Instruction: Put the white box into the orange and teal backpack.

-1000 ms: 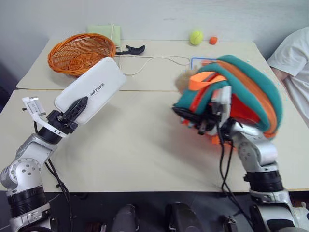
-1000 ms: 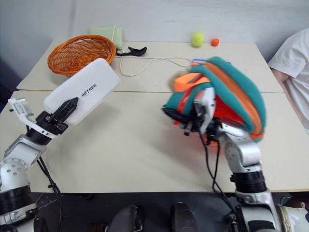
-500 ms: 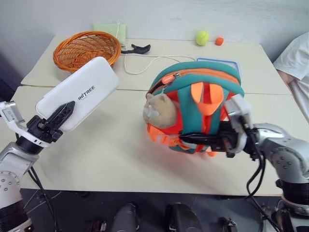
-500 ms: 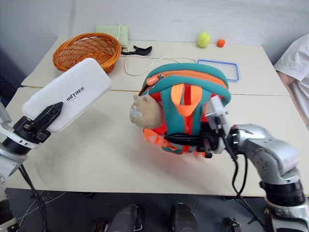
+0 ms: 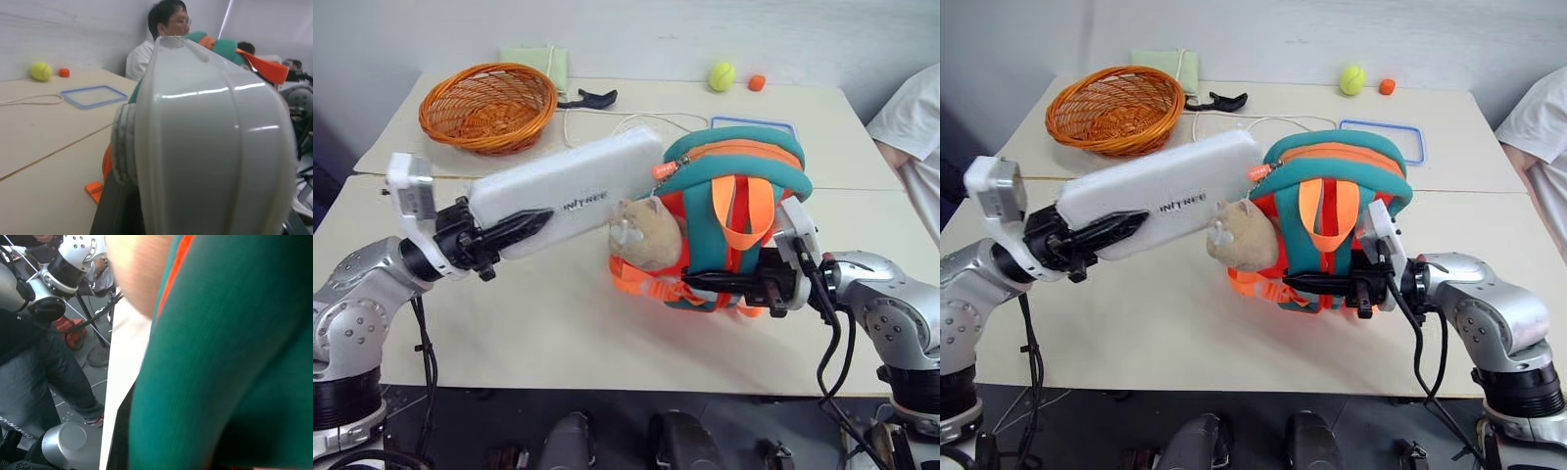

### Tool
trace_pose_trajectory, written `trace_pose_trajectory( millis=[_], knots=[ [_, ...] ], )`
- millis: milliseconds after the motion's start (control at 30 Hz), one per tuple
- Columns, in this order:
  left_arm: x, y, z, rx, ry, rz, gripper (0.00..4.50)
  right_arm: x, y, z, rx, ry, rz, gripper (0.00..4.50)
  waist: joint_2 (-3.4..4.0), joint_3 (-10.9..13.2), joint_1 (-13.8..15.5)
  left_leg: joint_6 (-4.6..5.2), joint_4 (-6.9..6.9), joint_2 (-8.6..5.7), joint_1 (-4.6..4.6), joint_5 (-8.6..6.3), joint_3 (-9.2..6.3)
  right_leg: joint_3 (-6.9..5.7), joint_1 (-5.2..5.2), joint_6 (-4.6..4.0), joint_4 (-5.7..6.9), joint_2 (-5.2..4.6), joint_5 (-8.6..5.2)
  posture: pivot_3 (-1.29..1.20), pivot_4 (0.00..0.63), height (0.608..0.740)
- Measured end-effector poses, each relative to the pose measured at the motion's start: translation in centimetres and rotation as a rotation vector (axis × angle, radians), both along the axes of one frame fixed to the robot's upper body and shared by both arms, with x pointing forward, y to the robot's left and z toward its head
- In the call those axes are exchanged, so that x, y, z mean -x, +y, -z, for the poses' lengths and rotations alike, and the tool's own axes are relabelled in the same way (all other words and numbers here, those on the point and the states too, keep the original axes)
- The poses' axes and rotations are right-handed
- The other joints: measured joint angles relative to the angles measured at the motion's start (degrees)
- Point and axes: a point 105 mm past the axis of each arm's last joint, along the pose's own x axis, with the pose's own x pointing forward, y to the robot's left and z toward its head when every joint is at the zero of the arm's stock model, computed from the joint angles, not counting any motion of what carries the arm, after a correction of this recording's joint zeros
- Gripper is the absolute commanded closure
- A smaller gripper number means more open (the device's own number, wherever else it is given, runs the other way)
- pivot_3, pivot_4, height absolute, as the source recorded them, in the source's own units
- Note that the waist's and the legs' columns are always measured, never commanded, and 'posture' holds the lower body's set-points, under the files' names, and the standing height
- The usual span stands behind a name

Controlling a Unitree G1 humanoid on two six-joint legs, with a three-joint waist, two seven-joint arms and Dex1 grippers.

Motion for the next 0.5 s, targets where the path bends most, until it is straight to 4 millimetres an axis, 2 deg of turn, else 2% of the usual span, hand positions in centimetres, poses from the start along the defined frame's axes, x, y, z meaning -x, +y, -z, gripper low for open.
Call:
trace_pose_trajectory(
  millis=[167,333,433,500],
  knots=[
    [-0.9,-0.8,0.9,-0.078,-0.03,0.022,3.29,-0.1,0.0,0.0,0.004,-0.007,0.004,4.49,-0.01,0.0,0.2,0.04,0.1,-0.01,0.01,0.01,-0.02,0.0,0.06,0.01,0.05,-0.03,0.0,0.0,0.15,0.74],
    [-1.5,-1.8,2.0,-0.249,-0.07,0.05,3.29,0.0,0.0,0.3,0.006,0.002,0.008,4.49,0.0,0.0,0.1,0.03,0.09,0.0,0.03,0.01,-0.03,-0.01,0.06,0.01,0.08,-0.02,0.0,0.0,0.15,0.74],
    [-2.8,-4.0,1.5,-0.302,-0.095,0.077,3.29,0.2,-0.1,0.6,0.008,0.013,0.01,4.49,-0.01,0.0,1.0,0.06,0.15,-0.02,0.02,0.02,-0.05,-0.02,0.09,0.03,0.08,-0.03,0.02,0.0,0.15,0.74],
    [-3.8,-6.6,1.2,-0.326,-0.115,0.107,3.29,0.3,-0.1,0.6,0.01,0.012,0.007,4.49,-0.01,0.0,1.6,0.12,0.25,-0.05,-0.01,-0.01,-0.05,-0.02,0.11,0.07,0.08,-0.03,0.04,0.0,0.15,0.74]
  ],
)
